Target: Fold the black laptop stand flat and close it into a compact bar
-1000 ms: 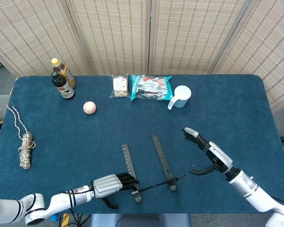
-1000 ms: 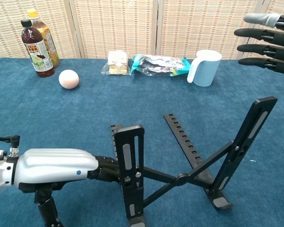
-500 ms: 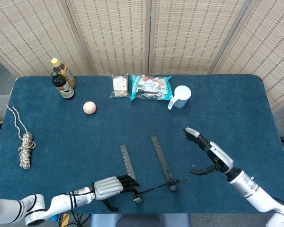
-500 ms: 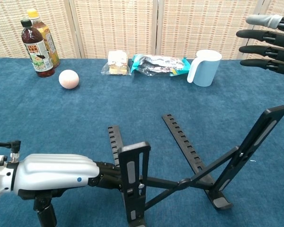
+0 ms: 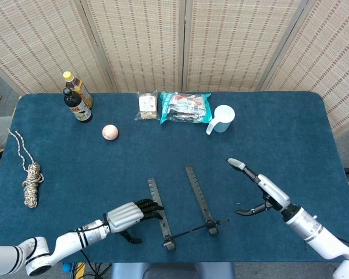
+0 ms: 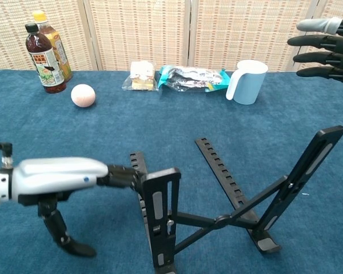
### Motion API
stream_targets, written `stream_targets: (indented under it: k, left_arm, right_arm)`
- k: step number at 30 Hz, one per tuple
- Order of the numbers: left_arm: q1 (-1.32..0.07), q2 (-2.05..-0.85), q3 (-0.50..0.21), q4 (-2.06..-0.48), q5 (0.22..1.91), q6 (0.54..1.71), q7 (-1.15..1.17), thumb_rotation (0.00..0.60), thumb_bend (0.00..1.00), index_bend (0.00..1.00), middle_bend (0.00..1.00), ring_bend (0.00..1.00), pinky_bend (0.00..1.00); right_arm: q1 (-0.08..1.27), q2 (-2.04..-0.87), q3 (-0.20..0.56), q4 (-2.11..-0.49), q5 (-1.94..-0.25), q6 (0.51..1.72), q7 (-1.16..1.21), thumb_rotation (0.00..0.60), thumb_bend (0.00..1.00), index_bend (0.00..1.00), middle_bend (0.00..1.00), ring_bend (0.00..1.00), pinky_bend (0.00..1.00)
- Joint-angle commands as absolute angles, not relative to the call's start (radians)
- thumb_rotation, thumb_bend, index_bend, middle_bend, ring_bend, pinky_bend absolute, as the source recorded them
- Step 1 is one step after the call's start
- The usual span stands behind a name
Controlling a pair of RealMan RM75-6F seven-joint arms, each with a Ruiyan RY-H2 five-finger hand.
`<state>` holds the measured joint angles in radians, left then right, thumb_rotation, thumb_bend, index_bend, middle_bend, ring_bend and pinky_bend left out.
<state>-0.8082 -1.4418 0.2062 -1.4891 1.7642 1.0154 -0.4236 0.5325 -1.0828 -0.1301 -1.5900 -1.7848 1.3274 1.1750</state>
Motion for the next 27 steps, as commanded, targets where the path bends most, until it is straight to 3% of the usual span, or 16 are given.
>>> stream_targets:
  k: [1, 16, 27]
  left_arm:
    - [-0.776, -1.404, 0.181, -1.493, 1.724, 1.056, -0.394, 0.600, 0.17, 0.17, 0.05, 0.01, 0.02]
    - [-0.684, -1.314, 0.102, -1.515, 1.629, 1.154, -0.284, 0.600, 0.17, 0.17, 0.05, 0.00, 0.02]
    - [-0.665, -1.303, 0.077, -1.511, 1.615, 1.143, -0.275, 0.600, 0.17, 0.17, 0.05, 0.00, 0.02]
  right_arm:
    - [0.561, -1.020, -0.147, -1.631, -1.811, 1.270, 1.109, 0.600, 0.00, 0.00, 0.04, 0.00, 0.06]
    - [0.671, -0.928, -0.167, -1.723, -1.835, 1.085, 1.060, 0.600, 0.00, 0.00, 0.00, 0.00, 0.06]
    - [0.714, -0.864, -0.217, -1.736, -1.907, 1.066, 1.138, 0.600, 0.00, 0.00, 0.00, 0.00, 0.06]
